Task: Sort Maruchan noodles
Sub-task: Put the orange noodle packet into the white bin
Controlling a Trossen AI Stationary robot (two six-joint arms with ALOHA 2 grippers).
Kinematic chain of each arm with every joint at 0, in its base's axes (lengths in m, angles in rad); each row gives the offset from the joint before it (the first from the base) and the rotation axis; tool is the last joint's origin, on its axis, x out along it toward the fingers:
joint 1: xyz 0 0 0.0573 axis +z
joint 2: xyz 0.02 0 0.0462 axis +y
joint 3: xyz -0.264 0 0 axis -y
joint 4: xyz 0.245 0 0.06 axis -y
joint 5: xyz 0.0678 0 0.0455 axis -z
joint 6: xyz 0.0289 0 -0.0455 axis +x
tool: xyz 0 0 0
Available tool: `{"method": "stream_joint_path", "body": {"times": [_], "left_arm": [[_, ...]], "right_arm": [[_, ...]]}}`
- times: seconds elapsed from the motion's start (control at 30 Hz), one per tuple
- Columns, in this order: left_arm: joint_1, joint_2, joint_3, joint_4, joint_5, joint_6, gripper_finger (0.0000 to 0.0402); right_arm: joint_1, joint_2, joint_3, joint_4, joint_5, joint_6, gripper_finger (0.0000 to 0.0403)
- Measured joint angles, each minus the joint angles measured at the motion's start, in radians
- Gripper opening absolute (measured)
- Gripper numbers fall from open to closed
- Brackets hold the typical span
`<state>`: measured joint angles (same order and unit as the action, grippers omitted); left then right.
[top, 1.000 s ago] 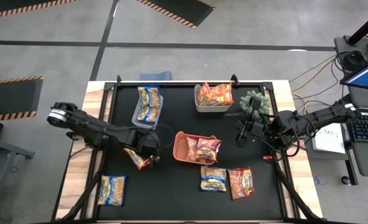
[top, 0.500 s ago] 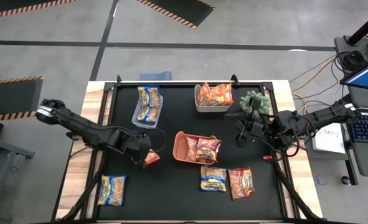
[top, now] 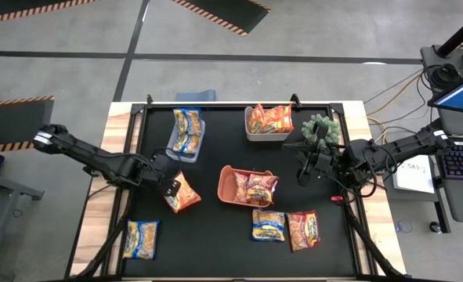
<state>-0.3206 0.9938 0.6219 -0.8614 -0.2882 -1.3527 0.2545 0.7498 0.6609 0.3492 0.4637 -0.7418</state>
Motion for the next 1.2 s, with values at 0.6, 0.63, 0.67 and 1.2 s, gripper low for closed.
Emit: {"method": "stream_joint_path", "body": {"times": [0.6,0.63,0.67,1.2], "left_arm": [[0.002,0.046,-0.093,0.071,-0.004,-0.061,0.0278],[0.002,0.046,-0.101,0.101,0.012,-0.049,0.0278],[0.002,0.046,-0.112,0.131,0.029,-0.039,0.0277],[0.001,0.046,-0.196,0.376,0.093,0.079,0.0162]], "right_arm": [[0.0,0.0,0.0,0.0,0.0,0.0,0.0009],[0.0,0.0,0.0,-0.001,0.0,0.0,0.0009],[0.0,0.0,0.0,-0.001,0.0,0.0,0.0009],[0.0,0.0,0.0,-0.009,0.0,0.001,0.0009]]}}
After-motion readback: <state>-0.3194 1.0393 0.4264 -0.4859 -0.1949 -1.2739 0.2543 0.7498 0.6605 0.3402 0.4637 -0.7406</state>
